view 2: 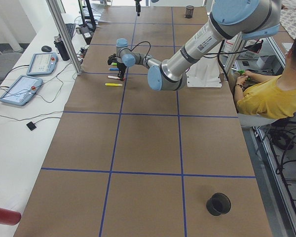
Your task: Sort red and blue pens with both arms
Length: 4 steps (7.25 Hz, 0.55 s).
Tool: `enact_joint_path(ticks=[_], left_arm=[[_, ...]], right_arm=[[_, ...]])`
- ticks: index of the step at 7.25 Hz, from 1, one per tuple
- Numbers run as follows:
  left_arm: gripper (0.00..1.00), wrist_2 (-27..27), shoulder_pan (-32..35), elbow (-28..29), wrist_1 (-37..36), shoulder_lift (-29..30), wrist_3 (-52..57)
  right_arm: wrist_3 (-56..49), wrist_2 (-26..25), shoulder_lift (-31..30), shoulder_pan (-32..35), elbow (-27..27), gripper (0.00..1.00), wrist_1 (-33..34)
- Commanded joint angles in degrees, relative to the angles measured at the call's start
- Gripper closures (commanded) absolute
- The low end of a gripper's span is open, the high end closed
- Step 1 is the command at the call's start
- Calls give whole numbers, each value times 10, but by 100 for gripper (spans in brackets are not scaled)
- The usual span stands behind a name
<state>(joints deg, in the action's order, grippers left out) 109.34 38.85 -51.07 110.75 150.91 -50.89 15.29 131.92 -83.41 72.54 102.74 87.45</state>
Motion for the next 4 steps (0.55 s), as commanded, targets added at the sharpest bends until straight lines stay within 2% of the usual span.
enact_joint_path(ticks=[1, 2, 4], left_arm=[[76, 0, 0, -1, 0, 0, 0], [88, 0, 0, -1, 0, 0, 0], [95, 0, 0, -3, 0, 1, 0]], right_arm=[[0, 0, 0, 0, 0, 0, 0], [0, 0, 0, 0, 0, 0, 0], [0, 0, 0, 0, 0, 0, 0]])
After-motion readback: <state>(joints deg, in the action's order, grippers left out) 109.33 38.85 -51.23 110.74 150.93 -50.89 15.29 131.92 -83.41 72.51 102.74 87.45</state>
